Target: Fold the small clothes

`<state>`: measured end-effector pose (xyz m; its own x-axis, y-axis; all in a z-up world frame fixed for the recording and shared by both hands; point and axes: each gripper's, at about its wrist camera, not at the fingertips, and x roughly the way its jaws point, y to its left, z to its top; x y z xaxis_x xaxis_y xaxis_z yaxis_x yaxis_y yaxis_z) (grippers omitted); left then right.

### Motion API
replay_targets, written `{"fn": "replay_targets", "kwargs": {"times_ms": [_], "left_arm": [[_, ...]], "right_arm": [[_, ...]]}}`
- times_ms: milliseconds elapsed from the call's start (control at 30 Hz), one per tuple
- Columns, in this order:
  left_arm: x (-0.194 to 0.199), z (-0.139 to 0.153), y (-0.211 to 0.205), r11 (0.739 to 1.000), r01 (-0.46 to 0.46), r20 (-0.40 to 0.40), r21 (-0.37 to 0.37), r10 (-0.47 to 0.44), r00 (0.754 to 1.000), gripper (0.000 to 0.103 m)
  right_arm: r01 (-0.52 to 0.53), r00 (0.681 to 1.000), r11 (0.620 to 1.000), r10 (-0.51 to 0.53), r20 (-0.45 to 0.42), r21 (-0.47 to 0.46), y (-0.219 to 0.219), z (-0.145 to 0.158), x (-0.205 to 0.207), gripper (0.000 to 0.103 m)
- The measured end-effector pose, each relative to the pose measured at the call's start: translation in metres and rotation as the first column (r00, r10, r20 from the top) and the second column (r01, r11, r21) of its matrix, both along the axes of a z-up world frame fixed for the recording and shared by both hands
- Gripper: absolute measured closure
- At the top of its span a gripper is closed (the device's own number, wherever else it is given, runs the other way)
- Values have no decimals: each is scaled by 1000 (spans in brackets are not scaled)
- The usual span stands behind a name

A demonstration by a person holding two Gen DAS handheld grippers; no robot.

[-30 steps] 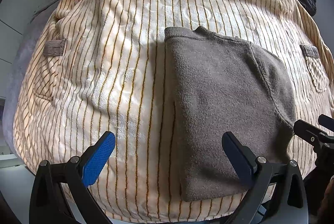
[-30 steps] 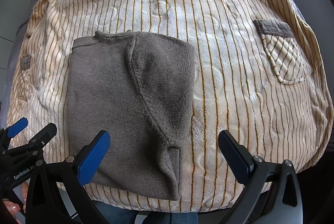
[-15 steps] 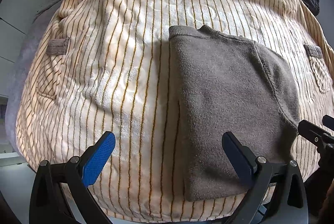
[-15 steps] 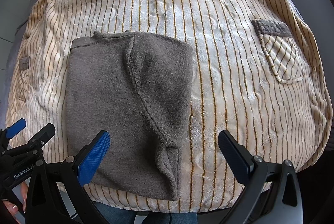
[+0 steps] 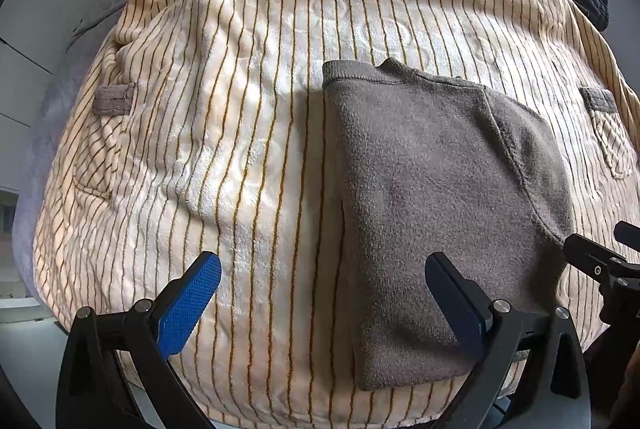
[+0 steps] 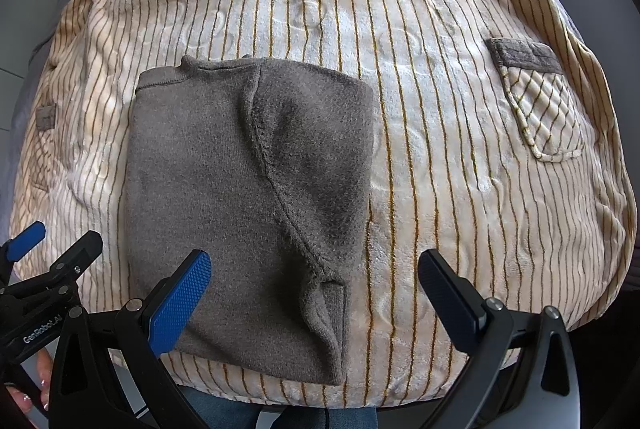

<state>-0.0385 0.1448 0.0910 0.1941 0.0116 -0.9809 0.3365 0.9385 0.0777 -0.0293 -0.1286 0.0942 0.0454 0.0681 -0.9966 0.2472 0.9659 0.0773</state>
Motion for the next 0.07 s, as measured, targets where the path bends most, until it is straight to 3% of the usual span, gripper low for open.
{"fn": "replay_targets", "kwargs": {"times_ms": [67], "left_arm": [[-1, 0, -1, 1000, 9, -3, -3, -9, 1000, 1]], "right_arm": [[0, 1000, 1000, 0, 0, 0, 0, 0, 0, 0]]}}
